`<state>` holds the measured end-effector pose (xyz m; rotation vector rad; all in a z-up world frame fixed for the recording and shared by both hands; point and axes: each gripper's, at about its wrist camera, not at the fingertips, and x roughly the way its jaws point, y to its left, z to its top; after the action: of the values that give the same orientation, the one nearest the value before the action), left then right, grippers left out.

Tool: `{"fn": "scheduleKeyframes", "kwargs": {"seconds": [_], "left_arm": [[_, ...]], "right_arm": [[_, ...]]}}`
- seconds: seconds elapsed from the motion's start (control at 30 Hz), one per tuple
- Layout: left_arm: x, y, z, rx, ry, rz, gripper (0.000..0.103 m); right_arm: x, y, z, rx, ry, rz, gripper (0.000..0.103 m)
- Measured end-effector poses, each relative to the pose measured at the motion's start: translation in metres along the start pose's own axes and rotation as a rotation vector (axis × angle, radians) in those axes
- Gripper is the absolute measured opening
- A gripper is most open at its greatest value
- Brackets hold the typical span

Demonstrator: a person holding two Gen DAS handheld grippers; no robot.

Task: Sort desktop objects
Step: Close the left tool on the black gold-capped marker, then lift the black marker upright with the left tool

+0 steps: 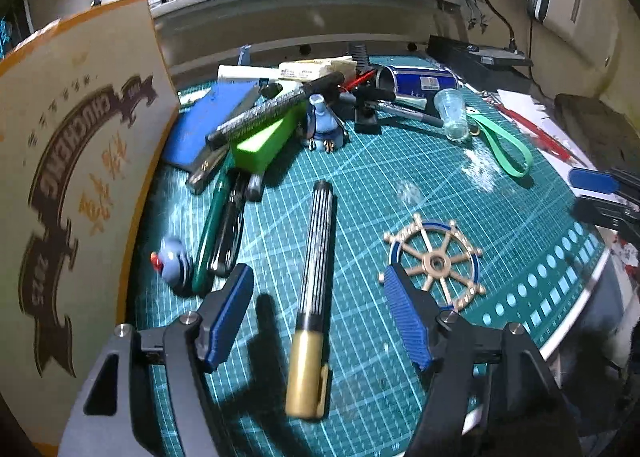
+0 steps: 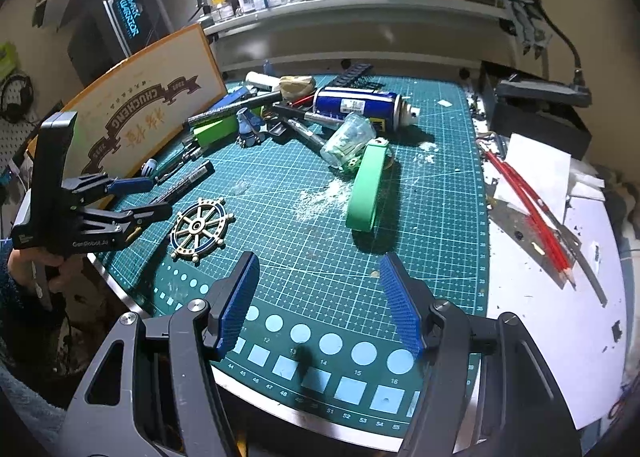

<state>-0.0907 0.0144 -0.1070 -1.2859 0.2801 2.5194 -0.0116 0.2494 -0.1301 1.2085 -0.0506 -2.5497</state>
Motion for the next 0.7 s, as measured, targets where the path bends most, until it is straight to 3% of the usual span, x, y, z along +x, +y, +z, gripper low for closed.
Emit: {"fn": "scheduleKeyframes", "kwargs": {"seconds": [0.2,0.3,0.47,0.7], "left_arm": [[0.011,-0.007,0.013,0.006,0.073,0.032,0.068],[0.015,-0.002,0.018,-0.013,0.119,0.011,0.068],[0.015,-0.008,0.018,0.019,0.148,-0.008,0.053],[0.015,-0.007,0.017,-0.001,0.175,-0.045,0.048]], "right_arm": [[-0.004,-0.001,0.001,0.003,-0.002,-0.001,0.060],[-0.005,-0.001,0.002,0.002,-0.003,0.002,0.060],[-0.006,0.000,0.001,-0.004,0.001,0.011,0.060],[-0.005,0.004,0.001,-0.011,0.006,0.017,0.060]]}}
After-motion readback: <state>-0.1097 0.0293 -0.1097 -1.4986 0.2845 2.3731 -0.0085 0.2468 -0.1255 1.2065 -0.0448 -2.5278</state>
